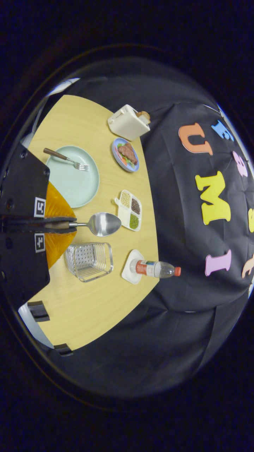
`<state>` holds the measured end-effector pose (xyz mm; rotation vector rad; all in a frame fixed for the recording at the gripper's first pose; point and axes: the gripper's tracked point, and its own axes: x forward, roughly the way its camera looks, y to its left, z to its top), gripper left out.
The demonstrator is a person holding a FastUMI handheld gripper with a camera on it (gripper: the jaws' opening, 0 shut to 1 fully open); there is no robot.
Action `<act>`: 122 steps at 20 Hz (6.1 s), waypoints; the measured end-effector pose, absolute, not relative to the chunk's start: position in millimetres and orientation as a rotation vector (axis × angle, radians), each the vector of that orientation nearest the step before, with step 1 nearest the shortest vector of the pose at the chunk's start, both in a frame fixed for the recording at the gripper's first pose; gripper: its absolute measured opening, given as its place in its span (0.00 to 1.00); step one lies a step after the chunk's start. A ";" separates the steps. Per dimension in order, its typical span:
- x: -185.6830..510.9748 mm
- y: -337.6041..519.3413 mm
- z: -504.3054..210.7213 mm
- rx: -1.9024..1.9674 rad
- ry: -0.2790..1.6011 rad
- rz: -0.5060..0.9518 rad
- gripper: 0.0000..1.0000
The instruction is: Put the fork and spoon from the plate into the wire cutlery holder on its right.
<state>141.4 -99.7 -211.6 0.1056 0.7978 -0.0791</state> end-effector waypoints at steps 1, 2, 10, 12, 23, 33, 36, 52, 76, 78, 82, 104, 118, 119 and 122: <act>142.4 -108.1 -210.6 0.111 0.796 -0.085 0.02; 143.0 -116.9 -209.8 0.117 0.797 -0.090 0.02; 154.0 -159.9 -226.8 0.134 0.840 -0.121 0.02; 156.4 -162.2 -233.9 0.140 0.856 -0.118 0.02; 166.1 -164.1 -204.9 0.177 0.725 -0.100 0.46; 154.9 -145.9 -176.9 0.140 0.631 -0.123 0.86; 153.3 -124.2 -165.4 0.116 0.577 -0.117 0.94; 150.0 39.8 -251.3 0.108 0.720 0.012 0.97; 159.7 108.3 -363.2 -0.011 1.023 0.030 0.59; 159.9 113.3 -361.8 0.006 1.035 0.044 0.40; 156.5 111.1 -364.2 0.012 1.026 0.049 0.14; 135.4 -38.1 -188.2 0.173 0.749 -0.009 0.03; 141.9 -180.8 -147.8 0.171 0.687 -0.077 0.03; 144.4 -184.0 -155.6 0.172 0.705 -0.074 0.03; 151.9 -187.4 -186.6 0.173 0.783 -0.054 0.03</act>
